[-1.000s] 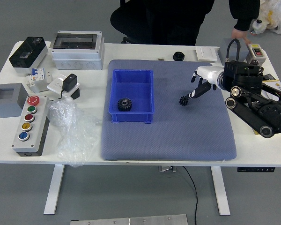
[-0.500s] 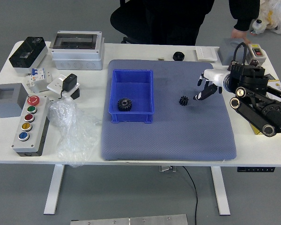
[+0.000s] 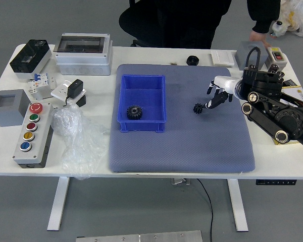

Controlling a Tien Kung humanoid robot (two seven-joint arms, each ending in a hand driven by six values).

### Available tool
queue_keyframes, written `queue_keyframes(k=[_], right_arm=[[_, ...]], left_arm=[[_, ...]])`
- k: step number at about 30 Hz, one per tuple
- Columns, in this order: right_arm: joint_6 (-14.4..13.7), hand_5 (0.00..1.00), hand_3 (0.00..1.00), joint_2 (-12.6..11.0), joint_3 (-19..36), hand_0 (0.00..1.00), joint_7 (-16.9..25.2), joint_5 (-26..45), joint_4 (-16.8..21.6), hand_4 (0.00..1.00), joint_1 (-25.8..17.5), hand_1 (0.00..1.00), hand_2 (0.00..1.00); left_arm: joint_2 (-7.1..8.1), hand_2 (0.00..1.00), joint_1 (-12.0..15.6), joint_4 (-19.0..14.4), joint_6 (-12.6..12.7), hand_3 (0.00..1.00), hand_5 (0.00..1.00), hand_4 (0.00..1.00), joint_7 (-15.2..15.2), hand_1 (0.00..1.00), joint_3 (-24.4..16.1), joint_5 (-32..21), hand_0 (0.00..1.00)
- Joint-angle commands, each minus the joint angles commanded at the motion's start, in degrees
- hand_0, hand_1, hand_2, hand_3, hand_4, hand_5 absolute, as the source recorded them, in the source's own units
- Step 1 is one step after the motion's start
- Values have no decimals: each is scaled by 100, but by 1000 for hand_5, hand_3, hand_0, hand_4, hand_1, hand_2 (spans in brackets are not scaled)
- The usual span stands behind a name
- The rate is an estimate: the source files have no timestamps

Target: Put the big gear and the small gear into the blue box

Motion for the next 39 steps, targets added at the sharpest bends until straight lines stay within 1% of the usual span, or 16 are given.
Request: queue_keyframes(k=[7,8,17,24,31,32,37,38,39], right_arm=[[-23,345,697,144,39,440,34,54,-145,786,53,488,618],[-26,319,694,166,43,446,39,62,-169,770,60,487,617],[-85,308,694,357,113,452,101,123,-338,765,103,491,617],[-144,300,693,436,157,466,180,185,-470,760,102,497,620],[-198,298,694,467,134,475,282,293,-618,760,91,499,628],[-208,299,698,470,126,531,298,315,-646,760,88,529,650],[-254,299,698,484,86,531,366,410,-753,760,72,529,650],[-266,302,698,487,74,587,383,433,-778,761,67,571,675],[-273,302,698,489,67,587,395,449,-797,761,65,571,675]], left_arm=[[-30,836,-15,2,1,796,379,612,0,839,19,-7,866],[-35,835,-17,2,1,797,378,611,0,839,23,-9,866],[-82,835,-39,5,0,796,379,612,-1,839,59,-31,867],[-102,836,-57,5,0,797,378,612,-1,840,88,-41,867],[-104,835,-72,3,0,796,378,612,-1,840,102,-37,866],[-104,836,-72,3,0,796,378,611,0,839,108,-39,867],[-103,836,-71,3,0,796,378,611,0,839,120,-39,867],[-104,836,-72,2,0,796,378,611,0,839,122,-38,866],[-103,836,-73,2,0,796,378,611,0,839,123,-37,866]])
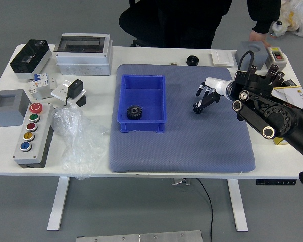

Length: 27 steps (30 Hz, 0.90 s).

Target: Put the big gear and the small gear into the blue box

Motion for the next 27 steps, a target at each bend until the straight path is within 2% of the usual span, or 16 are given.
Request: queue_keyframes(k=[14,27], right_arm=[[-104,297,699,63,-64,593,154,147,-272,760,46,591,692],[-151,282,701,118,-49,597,196,187,-367,755,14,594,697]], left_arm=[[5,836,-4,-1,0,796,378,611,0,839,67,-8,866],[2,836,-16,-2,0,795,376,610,-1,839,67,-6,866]])
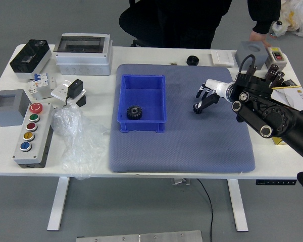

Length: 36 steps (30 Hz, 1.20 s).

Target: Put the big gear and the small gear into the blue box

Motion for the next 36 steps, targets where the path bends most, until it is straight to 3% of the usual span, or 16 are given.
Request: queue_keyframes(k=[31,32,36], right_arm=[[-155,243,701,102,150,600,61,-32,-165,741,-144,603,707],[-169,229,702,108,158,547,61,-57,-164,737,-149,575,705],[-197,229,702,129,176,547,53,-127,-165,737,-166,575,705]], left_arm=[[-61,835,-82,-3,0,792,379,611,-1,839,56,-1,866],[-67,836,-87,-3,0,792,377,611,-1,839,59,-1,866],[-79,836,-99,-4,-1,792,377,611,-1,839,55,4,866]])
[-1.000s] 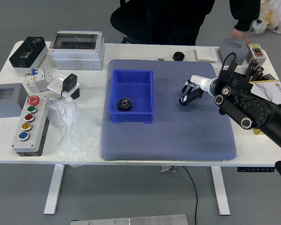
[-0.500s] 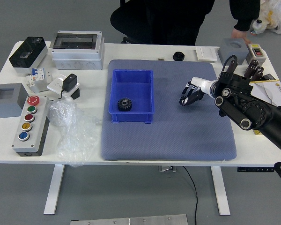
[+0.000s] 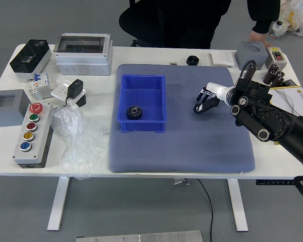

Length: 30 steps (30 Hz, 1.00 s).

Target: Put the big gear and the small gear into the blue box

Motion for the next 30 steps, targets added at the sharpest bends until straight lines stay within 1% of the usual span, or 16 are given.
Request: queue_keyframes(k=[1,2,19,25,26,30], right_arm=[[-2,229,702,4,1,547,-3,-12,0,737,-4,575,705],[-3,212,701,8,0,496,-7,-21,-1,731,-7,559,695],[-72,202,701,104,107,502,-7,-87,-36,732,-118,561,696],[-198,199,698,148,181,495,-9,-176,-41,726,-180,556,695],[-225,165,681,154,191,406,-11,-194,-41,709,-189,480,643],[-341,165,681,173,223,406,-19,-270,-45,709,-223,480,643]], left_arm=[[-1,836,-2,0,0,792,377,611,0,839,-2,0,866],[-2,836,-2,0,0,792,379,612,0,839,-2,0,866],[-27,836,-11,-2,0,793,379,611,1,839,-19,7,866],[-36,836,-5,-2,0,794,379,611,2,839,-9,12,866],[-37,836,-5,-2,0,794,378,612,2,839,-7,12,866],[-38,836,-8,-3,0,794,378,612,2,839,-1,16,866]])
